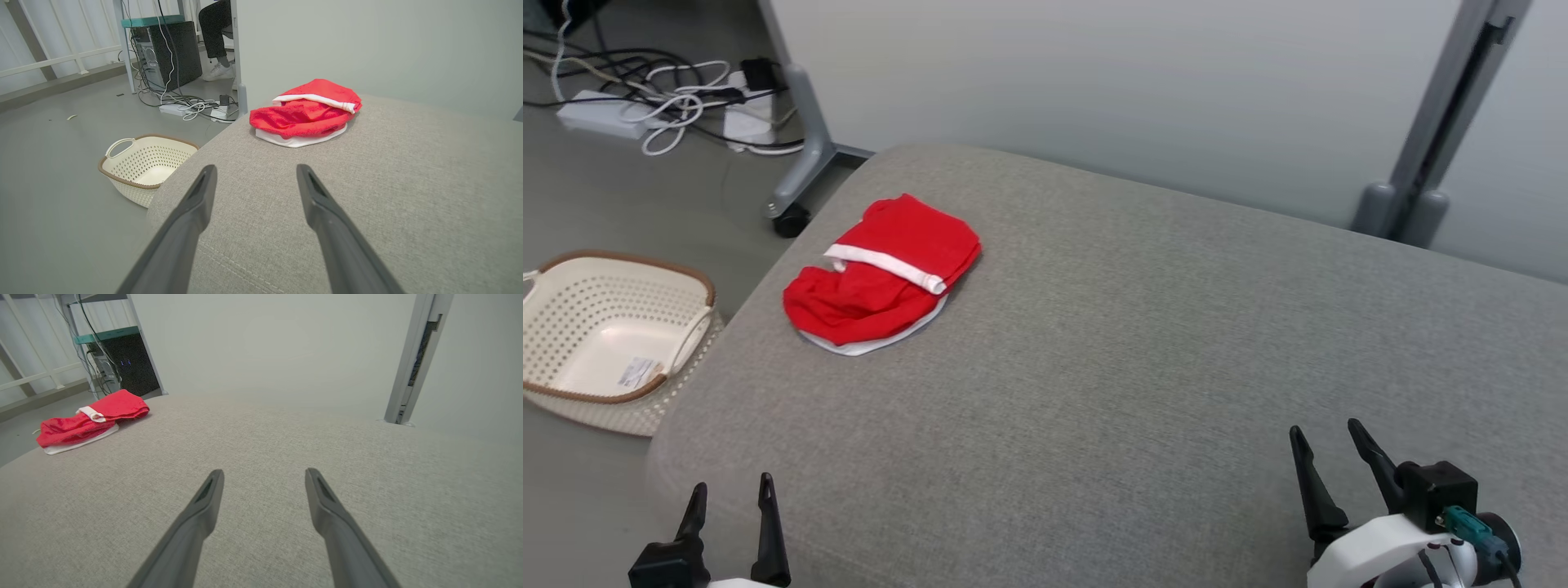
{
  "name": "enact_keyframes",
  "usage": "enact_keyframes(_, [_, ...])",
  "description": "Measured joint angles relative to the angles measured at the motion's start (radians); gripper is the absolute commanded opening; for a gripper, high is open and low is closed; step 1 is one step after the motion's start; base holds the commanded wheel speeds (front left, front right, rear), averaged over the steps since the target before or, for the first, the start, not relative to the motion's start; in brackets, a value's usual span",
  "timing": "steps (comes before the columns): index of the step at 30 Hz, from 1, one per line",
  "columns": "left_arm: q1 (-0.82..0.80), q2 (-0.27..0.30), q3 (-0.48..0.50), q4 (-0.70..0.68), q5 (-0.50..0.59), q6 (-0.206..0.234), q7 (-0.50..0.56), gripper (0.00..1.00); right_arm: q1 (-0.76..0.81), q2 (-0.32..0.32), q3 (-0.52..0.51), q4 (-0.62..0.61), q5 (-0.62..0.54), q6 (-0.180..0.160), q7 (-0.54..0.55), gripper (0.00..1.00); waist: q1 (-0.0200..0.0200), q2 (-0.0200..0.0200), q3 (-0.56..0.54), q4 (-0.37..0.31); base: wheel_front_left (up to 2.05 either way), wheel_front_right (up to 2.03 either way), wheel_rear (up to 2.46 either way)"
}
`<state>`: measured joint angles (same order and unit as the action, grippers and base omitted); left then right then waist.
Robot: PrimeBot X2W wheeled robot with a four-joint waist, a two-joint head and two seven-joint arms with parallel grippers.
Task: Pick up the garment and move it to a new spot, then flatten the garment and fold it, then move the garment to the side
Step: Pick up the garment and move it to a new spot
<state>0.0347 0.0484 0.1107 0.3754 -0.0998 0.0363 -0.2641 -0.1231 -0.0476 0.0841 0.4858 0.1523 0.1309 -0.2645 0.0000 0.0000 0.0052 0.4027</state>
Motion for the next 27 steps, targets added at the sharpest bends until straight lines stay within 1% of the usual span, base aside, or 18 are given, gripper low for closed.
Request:
enact_keyframes(6, [0.005, 0.001, 0.027, 0.002, 0.001, -0.007, 0.000, 1.00, -0.012, 0.001, 0.021, 0.007, 0.007, 0.000, 0.000, 1.00, 0.0000, 0.0000, 0.011, 0.087, 0.00, 0.00, 0.00])
enact_keyframes(8, [0.012, 0.001, 0.033, 0.003, 0.001, -0.007, 0.000, 1.00, -0.012, 0.001, 0.025, 0.009, 0.006, 0.000, 0.000, 1.00, 0.0000, 0.0000, 0.014, 0.103, 0.00, 0.00, 0.00])
enact_keyframes(11, [0.019, 0.001, 0.037, 0.005, -0.002, -0.007, 0.000, 1.00, -0.012, 0.001, 0.029, 0.009, 0.005, 0.000, 0.000, 1.00, 0.0000, 0.0000, 0.018, 0.110, 0.00, 0.00, 0.00])
enact_keyframes(16, [0.014, 0.001, 0.048, 0.017, -0.027, -0.009, 0.000, 1.00, -0.024, 0.001, 0.039, 0.013, -0.007, 0.000, 0.000, 1.00, 0.0000, 0.0000, 0.032, 0.087, 0.00, 0.00, 0.00])
enact_keyframes(19, [-0.012, 0.000, 0.048, 0.025, -0.049, -0.022, 0.000, 1.00, -0.030, 0.001, 0.032, 0.012, -0.027, 0.000, 0.000, 1.00, 0.0000, 0.0000, 0.045, 0.067, 0.00, 0.00, 0.00])
enact_keyframes(23, [-0.077, 0.001, 0.060, 0.058, -0.111, -0.071, 0.000, 1.00, -0.044, 0.001, 0.030, -0.003, -0.051, 0.000, 0.000, 1.00, 0.0000, 0.0000, 0.077, 0.039, 0.00, 0.00, 0.00])
enact_keyframes(24, [-0.097, 0.000, 0.064, 0.068, -0.121, -0.077, 0.000, 1.00, -0.051, 0.001, 0.030, -0.009, -0.060, 0.000, 0.000, 1.00, 0.0000, 0.0000, 0.088, 0.032, 0.00, 0.00, 0.00])
enact_keyframes(27, [-0.184, 0.001, 0.074, 0.090, -0.116, -0.099, 0.000, 1.00, -0.075, 0.001, 0.033, -0.026, -0.088, 0.000, 0.000, 1.00, 0.0000, 0.0000, 0.127, 0.008, 0.00, 0.00, 0.00])
